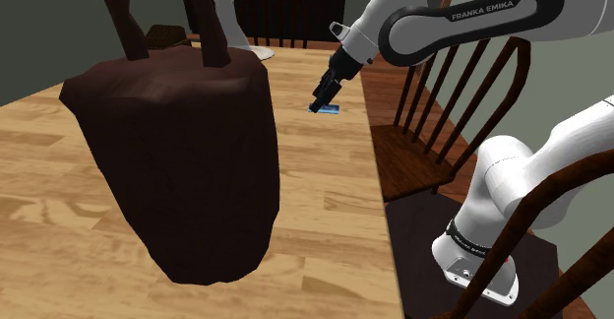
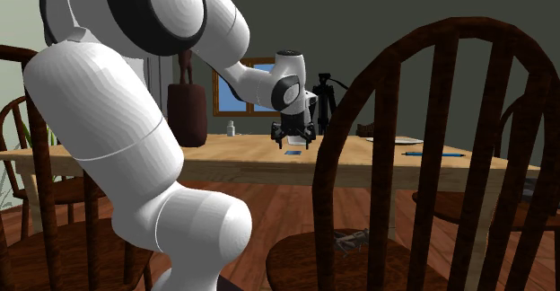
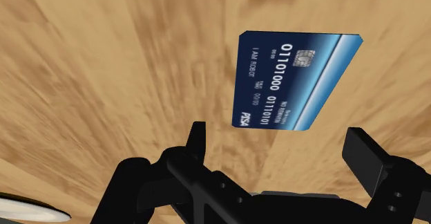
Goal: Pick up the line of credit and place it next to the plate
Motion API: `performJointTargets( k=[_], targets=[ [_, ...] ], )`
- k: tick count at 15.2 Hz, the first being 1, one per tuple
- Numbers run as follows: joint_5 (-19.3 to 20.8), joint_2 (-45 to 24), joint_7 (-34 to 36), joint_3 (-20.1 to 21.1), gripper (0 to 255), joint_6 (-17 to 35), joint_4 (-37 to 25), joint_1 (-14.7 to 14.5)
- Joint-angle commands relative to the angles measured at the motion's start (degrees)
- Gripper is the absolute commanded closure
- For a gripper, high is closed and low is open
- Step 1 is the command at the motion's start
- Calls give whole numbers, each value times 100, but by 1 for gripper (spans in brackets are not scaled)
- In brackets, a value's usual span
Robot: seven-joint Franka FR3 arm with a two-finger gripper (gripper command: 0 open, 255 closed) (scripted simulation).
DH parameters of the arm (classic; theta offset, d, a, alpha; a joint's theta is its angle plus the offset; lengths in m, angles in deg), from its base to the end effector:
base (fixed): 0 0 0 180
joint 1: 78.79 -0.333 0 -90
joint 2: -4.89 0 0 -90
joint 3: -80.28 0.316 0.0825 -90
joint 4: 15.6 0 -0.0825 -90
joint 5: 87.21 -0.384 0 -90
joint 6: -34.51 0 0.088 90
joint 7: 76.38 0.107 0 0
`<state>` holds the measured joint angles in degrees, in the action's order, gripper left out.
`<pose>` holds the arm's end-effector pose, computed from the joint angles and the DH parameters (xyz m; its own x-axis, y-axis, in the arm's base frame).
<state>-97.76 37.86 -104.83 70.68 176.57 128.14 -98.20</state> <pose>0.4132 0.0634 0.5346 0.7088 0.4405 0.5511 0.5258 -0.8506 0.0037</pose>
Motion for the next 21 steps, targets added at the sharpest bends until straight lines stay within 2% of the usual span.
performJointTargets(
  k=[1,2,3,12,21],
  targets=[
    [-1,-2,-1,-1,0,2,0,0],
    [0,-1,-1,0,0,1,0,0],
    [0,-1,-1,0,255,1,0,0],
    [0,-2,-1,-1,255,2,0,-1],
    [107,82,178,70,255,-699,-623,63]
  ],
)
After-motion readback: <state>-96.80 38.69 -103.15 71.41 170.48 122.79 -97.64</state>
